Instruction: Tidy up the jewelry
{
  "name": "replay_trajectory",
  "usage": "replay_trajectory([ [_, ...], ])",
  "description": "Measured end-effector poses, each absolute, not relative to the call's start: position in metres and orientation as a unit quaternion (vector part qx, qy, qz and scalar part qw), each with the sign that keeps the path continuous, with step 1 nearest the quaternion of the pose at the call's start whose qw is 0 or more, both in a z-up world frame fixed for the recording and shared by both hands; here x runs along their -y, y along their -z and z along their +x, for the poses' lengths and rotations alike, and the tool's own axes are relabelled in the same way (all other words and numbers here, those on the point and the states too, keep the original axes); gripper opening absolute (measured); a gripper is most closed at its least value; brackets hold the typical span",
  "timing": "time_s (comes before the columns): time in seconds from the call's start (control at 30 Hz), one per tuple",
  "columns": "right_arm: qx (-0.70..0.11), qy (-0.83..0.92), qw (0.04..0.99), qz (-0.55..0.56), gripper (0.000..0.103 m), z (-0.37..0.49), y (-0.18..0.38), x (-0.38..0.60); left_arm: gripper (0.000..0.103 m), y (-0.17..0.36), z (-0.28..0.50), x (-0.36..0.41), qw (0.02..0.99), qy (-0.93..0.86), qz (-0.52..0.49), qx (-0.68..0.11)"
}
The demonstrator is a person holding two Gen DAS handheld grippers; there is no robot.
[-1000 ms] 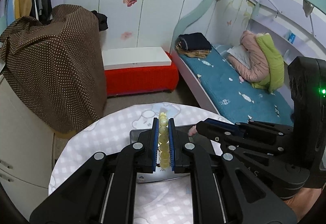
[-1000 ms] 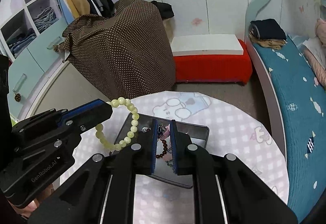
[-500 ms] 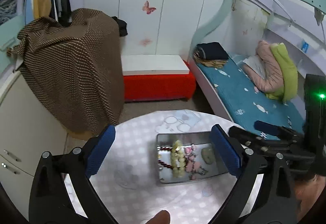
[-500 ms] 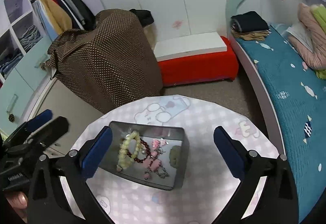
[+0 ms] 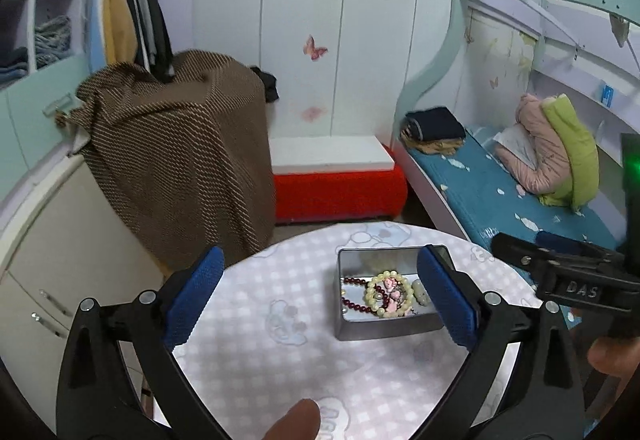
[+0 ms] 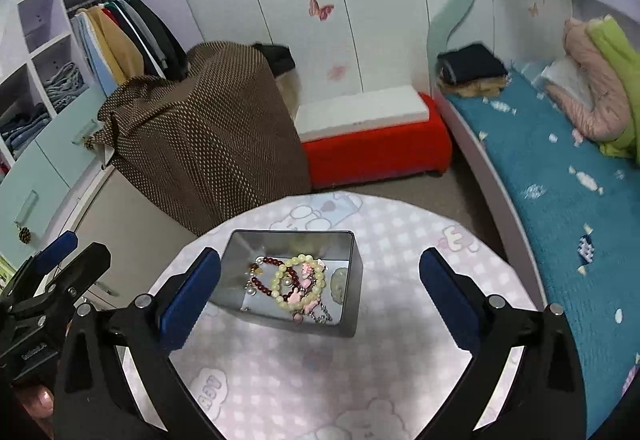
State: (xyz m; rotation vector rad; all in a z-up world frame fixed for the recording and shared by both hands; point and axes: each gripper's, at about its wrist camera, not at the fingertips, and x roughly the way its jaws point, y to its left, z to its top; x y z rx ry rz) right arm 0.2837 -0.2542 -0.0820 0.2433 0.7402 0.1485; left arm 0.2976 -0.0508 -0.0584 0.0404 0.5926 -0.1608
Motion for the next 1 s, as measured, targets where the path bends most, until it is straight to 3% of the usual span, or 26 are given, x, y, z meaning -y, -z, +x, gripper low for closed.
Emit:
replay_trajectory([
  [0.7,-0.207,-0.023,0.978,0.005,0.096,0.061,0.039,0.211,0.098,0.022,0.072,0.033,0.986,0.019,0.017,-0.167],
  [1.0,-0.168,0.002,0.985,0.031,0.096,0.013,0.035,0.209,0.098,0.009,0.013,0.021,0.989,-0.004,0.017,-0.144],
])
